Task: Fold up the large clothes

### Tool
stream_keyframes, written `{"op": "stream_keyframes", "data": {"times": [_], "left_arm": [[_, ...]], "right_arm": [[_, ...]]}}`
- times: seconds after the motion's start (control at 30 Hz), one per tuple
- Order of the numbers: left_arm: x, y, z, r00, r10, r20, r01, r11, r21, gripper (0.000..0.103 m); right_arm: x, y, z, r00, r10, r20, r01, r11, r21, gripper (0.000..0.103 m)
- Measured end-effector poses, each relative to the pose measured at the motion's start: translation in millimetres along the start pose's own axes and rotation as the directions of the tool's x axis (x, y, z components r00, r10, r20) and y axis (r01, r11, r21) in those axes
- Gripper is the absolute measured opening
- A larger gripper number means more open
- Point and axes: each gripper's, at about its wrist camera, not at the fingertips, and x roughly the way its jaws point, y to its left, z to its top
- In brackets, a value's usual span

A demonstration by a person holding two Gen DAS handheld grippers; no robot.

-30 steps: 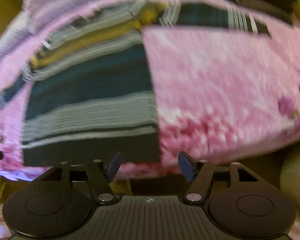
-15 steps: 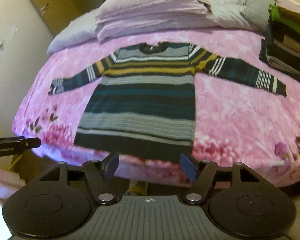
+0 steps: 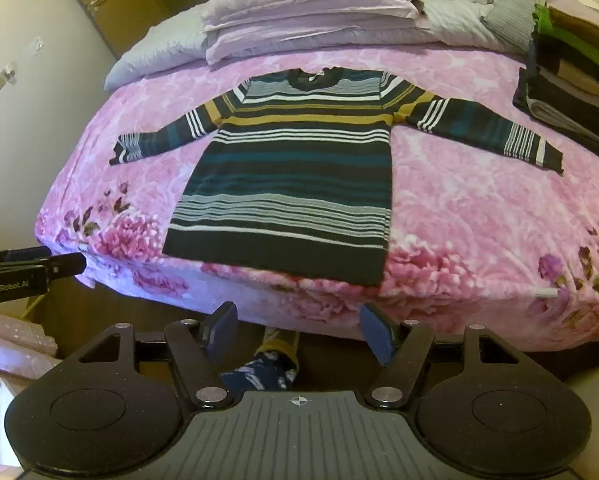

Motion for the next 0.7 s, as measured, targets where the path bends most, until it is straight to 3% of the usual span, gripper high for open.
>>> {"op": "stream_keyframes", "data": {"times": [0.7], "left_arm": [[3.6,-8.1,-1.7,0.999,-0.019,-0.027,0.02,0.999,0.025,0.064]], "right_arm": [[5.3,1.5,0.2,0.999,0.002,-0.032,-0.002,1.0,0.003,0.065]]}}
